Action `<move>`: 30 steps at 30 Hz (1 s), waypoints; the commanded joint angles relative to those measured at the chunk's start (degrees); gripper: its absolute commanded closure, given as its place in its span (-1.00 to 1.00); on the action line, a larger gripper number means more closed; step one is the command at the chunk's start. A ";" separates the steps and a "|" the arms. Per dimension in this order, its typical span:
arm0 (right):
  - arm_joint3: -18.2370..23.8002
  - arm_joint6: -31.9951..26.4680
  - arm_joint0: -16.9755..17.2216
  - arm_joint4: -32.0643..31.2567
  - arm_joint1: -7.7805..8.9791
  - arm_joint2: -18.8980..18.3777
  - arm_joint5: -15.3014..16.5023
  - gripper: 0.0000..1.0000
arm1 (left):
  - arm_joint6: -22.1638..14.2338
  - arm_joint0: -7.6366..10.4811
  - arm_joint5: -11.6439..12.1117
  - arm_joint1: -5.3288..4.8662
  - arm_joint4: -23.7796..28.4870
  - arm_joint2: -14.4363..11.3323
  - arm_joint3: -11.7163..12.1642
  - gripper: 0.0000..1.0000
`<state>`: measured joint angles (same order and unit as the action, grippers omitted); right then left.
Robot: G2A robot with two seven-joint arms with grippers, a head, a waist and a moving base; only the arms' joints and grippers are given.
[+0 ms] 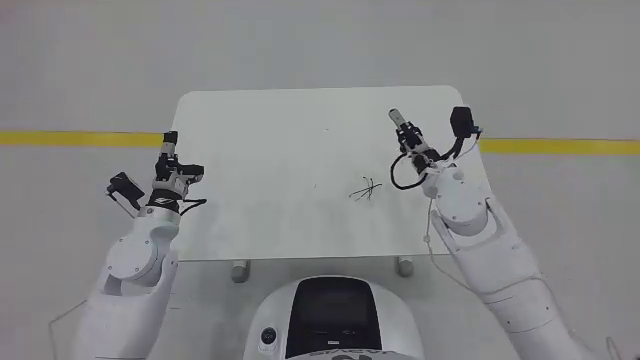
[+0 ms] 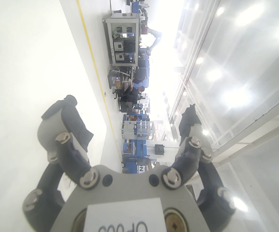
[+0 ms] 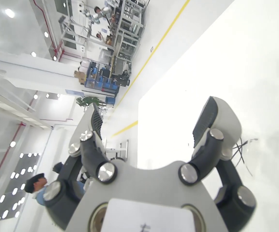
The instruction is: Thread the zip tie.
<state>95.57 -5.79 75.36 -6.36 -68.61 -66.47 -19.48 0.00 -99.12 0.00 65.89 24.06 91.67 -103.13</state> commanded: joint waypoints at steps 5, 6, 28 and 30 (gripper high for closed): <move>-8.82 -3.99 -5.90 -2.41 -1.46 3.97 0.00 -1.00 | 0.00 0.00 0.00 0.00 0.00 0.00 0.00 -1.00; -8.82 -3.99 -5.90 -2.41 -1.46 3.97 0.00 -1.00 | 0.00 0.00 0.00 0.00 0.00 0.00 0.00 -1.00; -10.03 -29.89 -12.30 -19.32 -0.75 3.54 0.00 -1.00 | 0.00 0.00 0.00 0.00 0.00 0.00 0.00 -1.00; -11.45 -37.85 -14.11 -21.01 -0.87 2.83 0.00 -1.00 | 0.00 0.00 0.00 0.00 0.00 0.00 0.00 -1.00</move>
<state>85.29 -36.53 62.27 -26.75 -69.36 -63.17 -19.48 0.00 -99.12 0.00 65.89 24.06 91.67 -103.13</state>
